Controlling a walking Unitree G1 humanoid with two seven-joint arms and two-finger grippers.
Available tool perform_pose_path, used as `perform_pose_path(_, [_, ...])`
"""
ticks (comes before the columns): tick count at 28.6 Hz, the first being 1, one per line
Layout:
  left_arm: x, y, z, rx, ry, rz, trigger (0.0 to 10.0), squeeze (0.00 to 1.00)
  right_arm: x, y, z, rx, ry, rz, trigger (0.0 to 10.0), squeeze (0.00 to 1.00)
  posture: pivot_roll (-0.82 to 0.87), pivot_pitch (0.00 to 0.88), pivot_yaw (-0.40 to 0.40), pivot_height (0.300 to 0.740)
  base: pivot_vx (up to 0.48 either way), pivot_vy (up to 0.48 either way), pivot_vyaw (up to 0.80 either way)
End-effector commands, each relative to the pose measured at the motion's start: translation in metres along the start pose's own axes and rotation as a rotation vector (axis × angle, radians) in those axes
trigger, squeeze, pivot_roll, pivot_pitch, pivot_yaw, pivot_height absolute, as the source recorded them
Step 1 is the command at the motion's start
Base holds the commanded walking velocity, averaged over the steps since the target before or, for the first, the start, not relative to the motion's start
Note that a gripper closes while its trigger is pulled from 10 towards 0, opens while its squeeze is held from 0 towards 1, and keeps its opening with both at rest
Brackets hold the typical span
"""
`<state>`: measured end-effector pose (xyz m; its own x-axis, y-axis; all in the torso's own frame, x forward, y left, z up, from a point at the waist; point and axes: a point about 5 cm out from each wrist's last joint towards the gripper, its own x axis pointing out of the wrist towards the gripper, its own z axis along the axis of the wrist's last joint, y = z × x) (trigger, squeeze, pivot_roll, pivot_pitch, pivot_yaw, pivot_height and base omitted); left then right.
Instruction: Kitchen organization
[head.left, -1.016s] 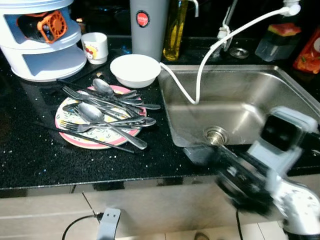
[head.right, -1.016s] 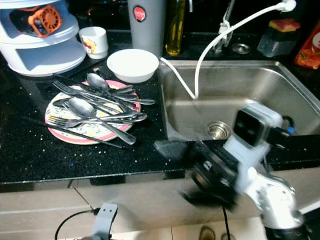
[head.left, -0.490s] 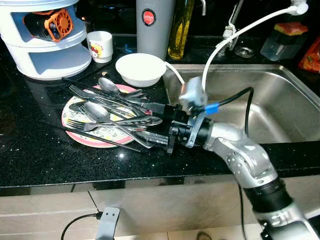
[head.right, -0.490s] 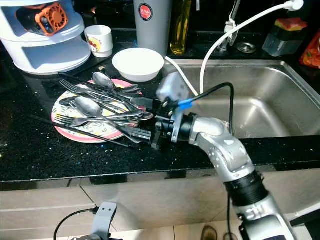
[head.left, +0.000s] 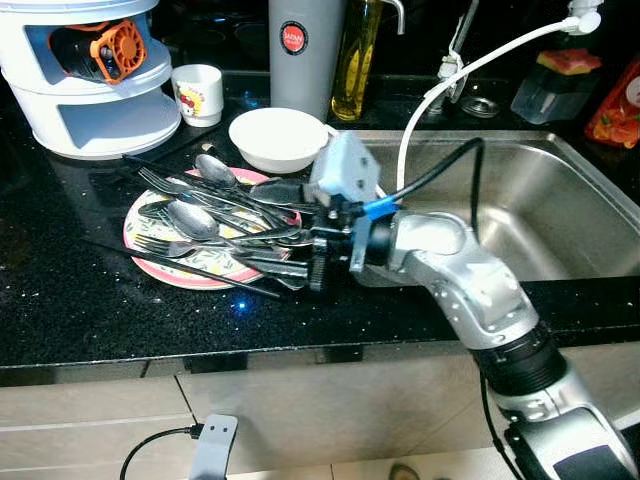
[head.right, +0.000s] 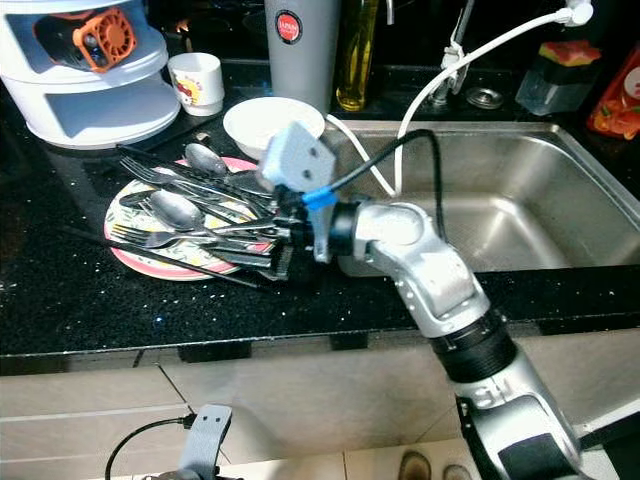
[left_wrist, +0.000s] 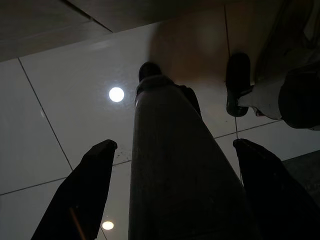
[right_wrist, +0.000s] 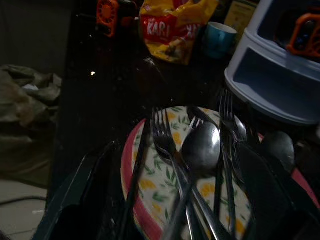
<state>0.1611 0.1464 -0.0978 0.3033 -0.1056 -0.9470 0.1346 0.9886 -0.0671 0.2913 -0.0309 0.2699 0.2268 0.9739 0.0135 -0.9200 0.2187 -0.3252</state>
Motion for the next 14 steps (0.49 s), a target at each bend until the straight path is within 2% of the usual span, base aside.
perform_pose_path(1, [0.000,0.000,-0.028,0.000,0.106,0.000,10.0,0.00,0.008,0.006,0.000,0.016,0.025,0.008,10.0,0.00,0.02,0.066,-0.037,0.740,0.000,0.000,0.00])
perform_pose_path(2, [0.000,0.000,-0.028,0.001,0.107,0.000,10.0,0.00,0.021,0.011,-0.005,0.071,0.045,-0.008,10.0,0.00,0.02,0.070,-0.040,0.740,0.000,0.000,0.00])
perform_pose_path(3, [0.001,0.000,-0.028,0.001,0.107,-0.001,10.0,0.00,0.026,0.013,-0.010,0.098,0.062,-0.011,10.0,0.00,0.02,0.070,-0.046,0.740,0.000,0.000,0.00])
perform_pose_path(9, [0.001,-0.001,-0.028,-0.001,0.106,-0.003,10.0,0.00,0.040,0.011,-0.030,0.196,0.156,-0.102,10.0,0.00,0.03,0.070,-0.051,0.740,0.000,0.000,0.00])
perform_pose_path(10, [0.001,-0.002,-0.028,-0.001,0.106,-0.003,10.0,0.00,0.041,0.011,-0.031,0.199,0.161,-0.102,4.9,0.00,0.04,0.066,-0.055,0.740,0.000,0.000,0.00])
perform_pose_path(11, [0.001,-0.002,-0.028,-0.001,0.106,-0.003,10.0,0.00,0.041,0.011,-0.031,0.199,0.161,-0.102,4.9,0.00,0.04,0.066,-0.055,0.740,0.000,0.000,0.00])
perform_pose_path(12, [0.001,-0.002,-0.028,-0.002,0.106,-0.003,10.0,0.00,0.042,0.012,-0.032,0.211,0.165,-0.102,3.6,0.00,0.04,0.065,-0.057,0.740,0.000,0.000,0.00])
perform_pose_path(13, [0.001,-0.002,-0.028,-0.003,0.105,-0.004,10.0,0.00,0.042,0.010,-0.036,0.225,0.188,-0.122,0.0,0.00,0.04,0.060,-0.060,0.740,0.000,0.000,0.00])
perform_pose_path(14, [0.001,-0.003,-0.028,-0.004,0.105,-0.004,10.0,0.00,0.043,0.009,-0.038,0.235,0.207,-0.139,0.4,0.00,0.04,0.059,-0.062,0.740,0.000,0.000,0.00])
